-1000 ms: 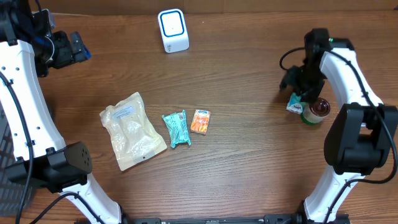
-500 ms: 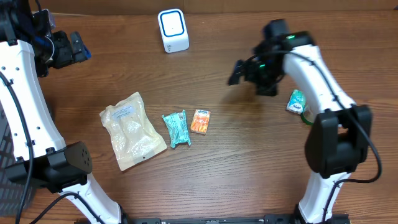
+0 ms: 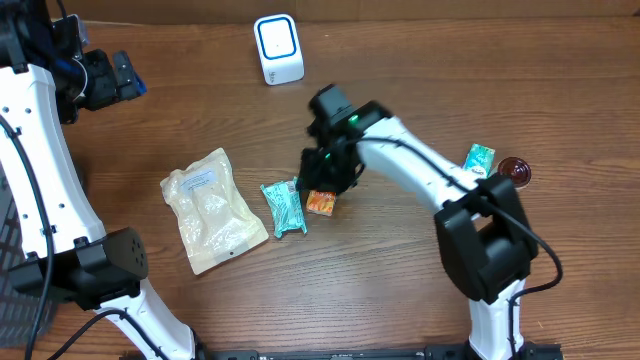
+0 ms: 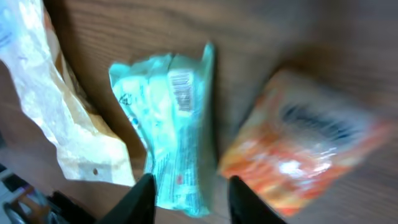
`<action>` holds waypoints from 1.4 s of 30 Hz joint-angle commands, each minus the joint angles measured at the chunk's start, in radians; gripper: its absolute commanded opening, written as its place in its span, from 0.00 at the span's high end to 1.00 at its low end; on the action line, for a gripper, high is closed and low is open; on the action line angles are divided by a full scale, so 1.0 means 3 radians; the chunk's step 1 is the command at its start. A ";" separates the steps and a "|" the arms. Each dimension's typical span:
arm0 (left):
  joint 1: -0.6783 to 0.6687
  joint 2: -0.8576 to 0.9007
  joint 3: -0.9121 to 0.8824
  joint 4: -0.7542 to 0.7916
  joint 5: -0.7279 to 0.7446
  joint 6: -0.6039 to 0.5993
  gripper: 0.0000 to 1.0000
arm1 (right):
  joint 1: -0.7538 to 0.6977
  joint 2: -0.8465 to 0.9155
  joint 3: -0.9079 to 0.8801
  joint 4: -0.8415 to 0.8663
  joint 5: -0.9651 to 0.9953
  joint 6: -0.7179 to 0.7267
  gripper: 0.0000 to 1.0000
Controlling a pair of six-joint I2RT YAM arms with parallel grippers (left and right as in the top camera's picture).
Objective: Scan the item barcode
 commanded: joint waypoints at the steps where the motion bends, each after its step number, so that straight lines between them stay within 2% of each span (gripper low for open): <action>1: -0.0023 0.0005 0.0001 -0.0006 -0.0009 0.0048 0.01 | 0.0142 0.0006 -0.0060 0.0019 0.0178 0.0303 0.73; 4: -0.0023 0.0005 0.0001 -0.0006 -0.0009 0.0048 0.00 | 0.0249 0.0006 -0.0125 0.0036 0.0299 0.0462 0.80; 10: -0.0023 0.0005 0.0001 -0.0006 -0.0009 0.0048 0.01 | 0.0291 0.0006 -0.0239 0.0032 0.0411 0.0534 0.84; 22: -0.0023 0.0005 0.0001 -0.0006 -0.0009 0.0048 0.01 | 0.0275 0.0006 -0.0346 0.0004 0.0824 0.0631 0.84; 27: -0.0023 0.0005 0.0001 -0.0006 -0.0009 0.0048 0.01 | 0.0184 0.0006 -0.0343 -0.0046 0.0823 0.0464 0.80; 31: -0.0023 0.0005 0.0001 -0.0006 -0.0010 0.0048 0.00 | 0.0042 0.0006 -0.0332 -0.0079 0.0823 0.0192 0.72; 34: -0.0023 0.0005 0.0001 -0.0006 -0.0009 0.0048 0.01 | -0.0111 0.0005 -0.0328 -0.0107 0.0814 0.0151 0.72; 39: -0.0023 0.0005 0.0001 -0.0006 -0.0009 0.0048 0.00 | -0.0346 0.0001 -0.0214 -0.0117 0.0264 -0.0281 0.72; 42: -0.0023 0.0005 0.0001 -0.0006 -0.0010 0.0048 0.01 | -0.0408 -0.0015 -0.0156 -0.0144 0.0107 -0.0371 0.72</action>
